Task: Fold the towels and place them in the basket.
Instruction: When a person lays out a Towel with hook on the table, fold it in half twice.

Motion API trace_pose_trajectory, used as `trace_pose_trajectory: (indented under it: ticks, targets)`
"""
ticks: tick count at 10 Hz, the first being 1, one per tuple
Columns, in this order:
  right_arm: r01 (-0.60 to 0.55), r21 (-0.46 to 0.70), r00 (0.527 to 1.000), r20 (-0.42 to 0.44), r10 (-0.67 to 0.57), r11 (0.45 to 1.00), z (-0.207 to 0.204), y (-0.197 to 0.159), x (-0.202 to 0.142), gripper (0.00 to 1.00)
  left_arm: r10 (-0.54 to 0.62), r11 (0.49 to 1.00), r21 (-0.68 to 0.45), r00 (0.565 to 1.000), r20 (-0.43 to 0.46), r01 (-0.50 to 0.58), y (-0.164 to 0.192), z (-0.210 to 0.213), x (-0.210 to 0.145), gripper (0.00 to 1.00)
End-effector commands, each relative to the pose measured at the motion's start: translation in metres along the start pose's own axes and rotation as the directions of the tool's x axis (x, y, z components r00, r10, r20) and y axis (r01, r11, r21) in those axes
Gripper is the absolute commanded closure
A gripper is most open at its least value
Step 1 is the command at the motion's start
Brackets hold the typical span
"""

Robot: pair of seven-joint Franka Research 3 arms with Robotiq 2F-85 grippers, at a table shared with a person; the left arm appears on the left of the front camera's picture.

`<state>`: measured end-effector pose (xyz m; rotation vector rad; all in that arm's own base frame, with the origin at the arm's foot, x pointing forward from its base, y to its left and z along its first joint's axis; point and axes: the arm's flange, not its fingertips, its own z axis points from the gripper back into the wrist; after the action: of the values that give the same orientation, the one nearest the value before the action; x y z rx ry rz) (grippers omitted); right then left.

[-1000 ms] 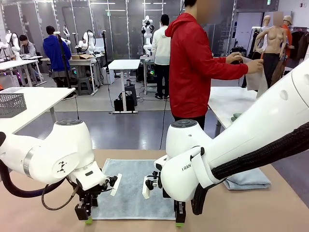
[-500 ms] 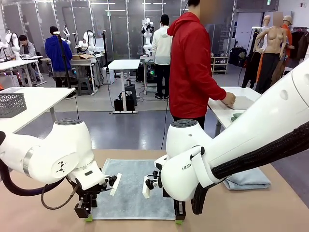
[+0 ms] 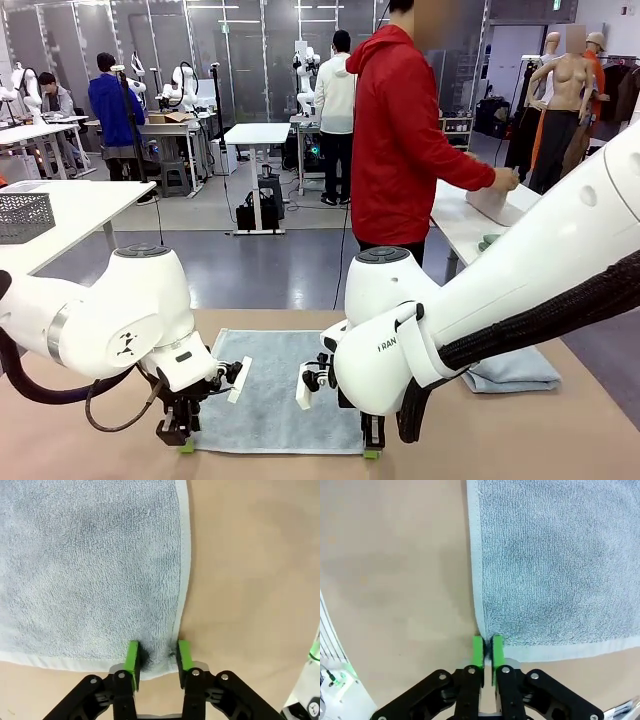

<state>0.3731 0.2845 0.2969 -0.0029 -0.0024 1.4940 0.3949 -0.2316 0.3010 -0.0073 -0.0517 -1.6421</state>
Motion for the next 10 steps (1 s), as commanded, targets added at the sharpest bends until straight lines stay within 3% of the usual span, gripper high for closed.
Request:
trace_pose_trajectory:
  ticks: [1, 2, 3, 4, 7, 8, 10]
  targets:
    - [0.011, -0.015, 1.0, -0.002, -0.011, 1.0, -0.0014, -0.0004, 0.0013, 0.9, -0.002, 0.999, 0.04, 1.0, -0.018, 0.003, -0.0016, -0.0013, -0.0016, 0.66]
    - [0.01, -0.014, 1.0, -0.002, -0.01, 1.0, -0.0016, -0.0005, 0.0016, 1.0, -0.003, 0.999, 0.037, 1.0, -0.019, 0.004, -0.0014, -0.0016, -0.0023, 1.0]
    - [0.009, -0.013, 1.0, -0.001, -0.009, 1.0, -0.0016, -0.0006, 0.0019, 1.0, -0.003, 0.999, 0.031, 1.0, -0.022, 0.004, -0.0014, -0.002, -0.0028, 0.86]
    - [0.004, -0.01, 1.0, 0.001, -0.004, 1.0, -0.0015, -0.0003, 0.002, 1.0, -0.007, 1.0, 0.023, 1.0, -0.025, 0.007, -0.0015, -0.0021, -0.0027, 1.0]
    - [-0.012, -0.022, 1.0, -0.01, 0.012, 1.0, -0.0028, -0.0008, 0.0037, 1.0, -0.009, 1.0, 0.022, 1.0, -0.014, 0.01, -0.0022, -0.0025, -0.0021, 1.0]
    - [0.032, -0.001, 0.999, -0.041, -0.032, 0.999, -0.0033, -0.0028, 0.0057, 1.0, -0.009, 1.0, 0.01, 1.0, -0.005, 0.009, 0.001, 0.001, -0.0005, 1.0]
    - [-0.004, -0.001, 1.0, 0.0, 0.004, 1.0, 0.0002, 0.0006, 0.0009, 1.0, -0.009, 1.0, 0.01, 1.0, -0.005, 0.009, 0.001, 0.001, -0.0005, 1.0]
